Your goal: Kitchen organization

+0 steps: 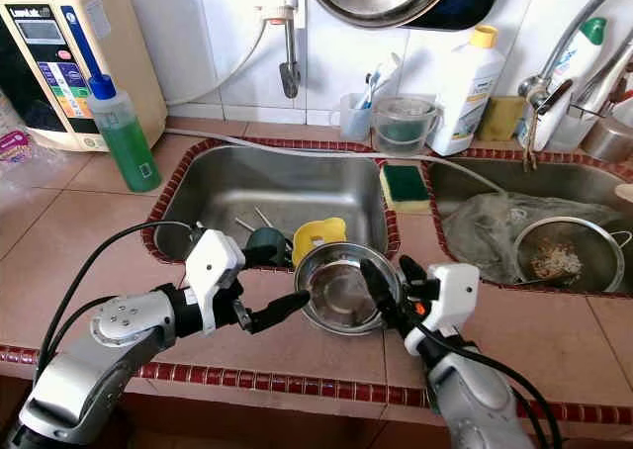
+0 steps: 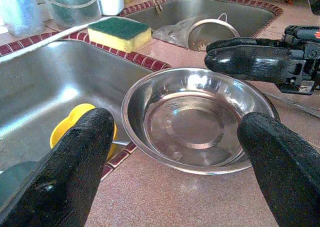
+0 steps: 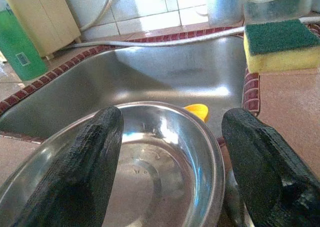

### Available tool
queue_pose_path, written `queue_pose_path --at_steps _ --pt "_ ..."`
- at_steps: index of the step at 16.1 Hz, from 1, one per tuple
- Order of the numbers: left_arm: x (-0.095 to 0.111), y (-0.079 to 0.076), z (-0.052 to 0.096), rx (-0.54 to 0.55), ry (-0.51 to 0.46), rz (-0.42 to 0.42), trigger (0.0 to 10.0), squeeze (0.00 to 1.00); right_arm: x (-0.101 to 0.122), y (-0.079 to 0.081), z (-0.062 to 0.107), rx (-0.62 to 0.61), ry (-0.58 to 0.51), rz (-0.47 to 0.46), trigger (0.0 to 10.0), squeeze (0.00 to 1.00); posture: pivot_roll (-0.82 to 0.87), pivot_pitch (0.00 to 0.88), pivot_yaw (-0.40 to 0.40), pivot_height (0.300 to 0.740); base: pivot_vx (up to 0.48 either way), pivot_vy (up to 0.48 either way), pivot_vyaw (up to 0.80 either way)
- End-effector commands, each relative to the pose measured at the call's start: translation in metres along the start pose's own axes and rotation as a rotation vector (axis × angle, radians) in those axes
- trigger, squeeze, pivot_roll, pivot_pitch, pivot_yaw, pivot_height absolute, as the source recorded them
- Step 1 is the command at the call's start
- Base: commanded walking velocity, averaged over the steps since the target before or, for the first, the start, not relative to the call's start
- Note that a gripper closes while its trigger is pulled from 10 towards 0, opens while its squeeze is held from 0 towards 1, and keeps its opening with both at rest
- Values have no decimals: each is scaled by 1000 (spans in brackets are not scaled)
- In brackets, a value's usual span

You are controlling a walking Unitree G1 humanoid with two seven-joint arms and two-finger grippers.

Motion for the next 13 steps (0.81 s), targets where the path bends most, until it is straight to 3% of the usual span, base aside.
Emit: queue_pose_path --at_steps 1,8,13 --pt "6 2 -1 3 -11 -14 10000 0 8 2 2 14 -23 2 10000 0 -175 42 32 740 0 0 0" --pt "6 2 -2 0 -13 -11 10000 0 10 -19 6 -89 -34 -33 10000 0 -180 46 32 740 0 0 0" --pt "6 3 -1 2 -11 -12 10000 0 2 -21 6 -114 -6 -86 10000 0 -175 47 33 740 0 0 0"
Point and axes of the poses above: a point about 5 cm out from each wrist's last joint towards the gripper, its own z axis pointing back from the gripper into the wrist, its own x axis along the axis of the wrist's last joint, y = z × x, the point moved 5 cm from there along -z, pointing out of the wrist towards the gripper, and after that the axes turned 3 degrees about -z, right-handed, at the moved point
